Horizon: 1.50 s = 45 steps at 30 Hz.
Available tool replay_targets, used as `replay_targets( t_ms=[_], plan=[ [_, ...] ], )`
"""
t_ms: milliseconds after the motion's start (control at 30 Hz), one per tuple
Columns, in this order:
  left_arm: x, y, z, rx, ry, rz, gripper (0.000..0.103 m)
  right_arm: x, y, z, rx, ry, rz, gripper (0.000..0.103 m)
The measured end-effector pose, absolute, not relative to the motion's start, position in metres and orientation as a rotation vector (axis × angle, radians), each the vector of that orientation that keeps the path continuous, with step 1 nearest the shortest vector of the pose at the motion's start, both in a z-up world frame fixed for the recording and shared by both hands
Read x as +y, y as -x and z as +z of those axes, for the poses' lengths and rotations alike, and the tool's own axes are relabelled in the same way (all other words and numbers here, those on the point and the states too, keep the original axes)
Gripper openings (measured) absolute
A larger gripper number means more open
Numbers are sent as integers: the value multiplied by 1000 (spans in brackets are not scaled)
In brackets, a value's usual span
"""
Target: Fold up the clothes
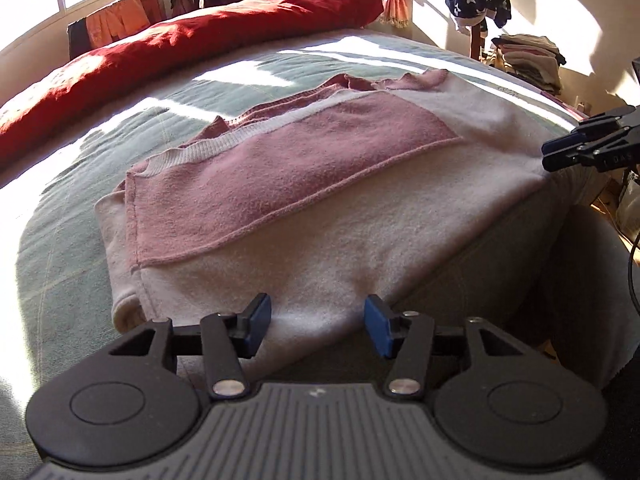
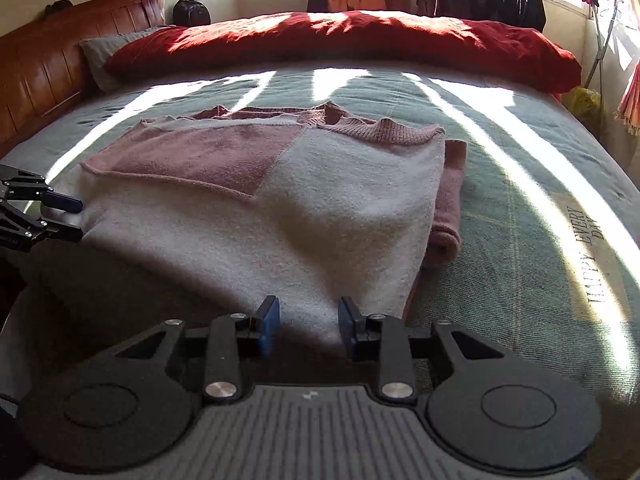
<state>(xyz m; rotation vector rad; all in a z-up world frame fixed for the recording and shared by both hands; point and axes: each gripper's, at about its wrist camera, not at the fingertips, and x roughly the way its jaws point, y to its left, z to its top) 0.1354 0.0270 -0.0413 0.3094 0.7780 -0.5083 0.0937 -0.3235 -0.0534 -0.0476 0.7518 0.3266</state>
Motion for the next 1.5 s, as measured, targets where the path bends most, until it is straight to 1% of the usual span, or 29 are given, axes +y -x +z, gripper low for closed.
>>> replay_targets(
  t_ms=[67, 167, 233, 333, 433, 500, 533, 567, 633, 767, 800, 900, 967, 1100, 1233, 1300, 1367, 1500],
  plan=[
    [23, -135, -28, 734, -291, -510, 63, -321, -93, -38, 706, 49, 317, 45],
    [10, -140, -20, 699, -201, -577, 68, -309, -102, -29, 659, -13, 369, 48],
    [-2, -143, -22, 696, -158, -613, 69, -295, -110, -33, 660, -55, 400, 48],
    [-16, -145, -43, 755, -138, -626, 69, -277, -116, -51, 712, -89, 415, 50],
    [-8, -143, -57, 801, -110, -614, 70, -276, -110, -70, 757, -97, 381, 56],
    [2, -141, -52, 792, -98, -613, 70, -286, -100, -69, 748, -132, 375, 57],
    [7, -141, -47, 784, -94, -606, 71, -293, -98, -65, 741, -157, 373, 61],
    [11, -144, -42, 760, -94, -583, 74, -300, -96, -59, 722, -172, 361, 68],
    [22, -154, -33, 719, -75, -526, 76, -309, -98, -45, 661, -175, 325, 71],
    [44, -178, -28, 666, -22, -380, 76, -323, -115, -30, 571, -166, 223, 72],
    [51, -183, -33, 686, 0, -355, 76, -326, -119, -29, 563, -168, 198, 72],
    [71, -192, -49, 738, 68, -299, 74, -339, -130, -38, 581, -206, 182, 72],
    [80, -187, -53, 725, 109, -323, 73, -346, -133, -51, 622, -221, 153, 72],
    [79, -188, -37, 706, 111, -326, 73, -357, -130, -67, 669, -263, 105, 72],
    [72, -208, -20, 658, 77, -362, 75, -359, -127, -55, 608, -278, 107, 72],
    [68, -223, -17, 652, 62, -376, 76, -355, -131, -46, 577, -265, 139, 75],
    [65, -239, -23, 661, 64, -381, 76, -346, -140, -42, 560, -244, 171, 79],
    [71, -266, -50, 736, 107, -324, 76, -334, -162, -50, 591, -245, 196, 80]
  ],
)
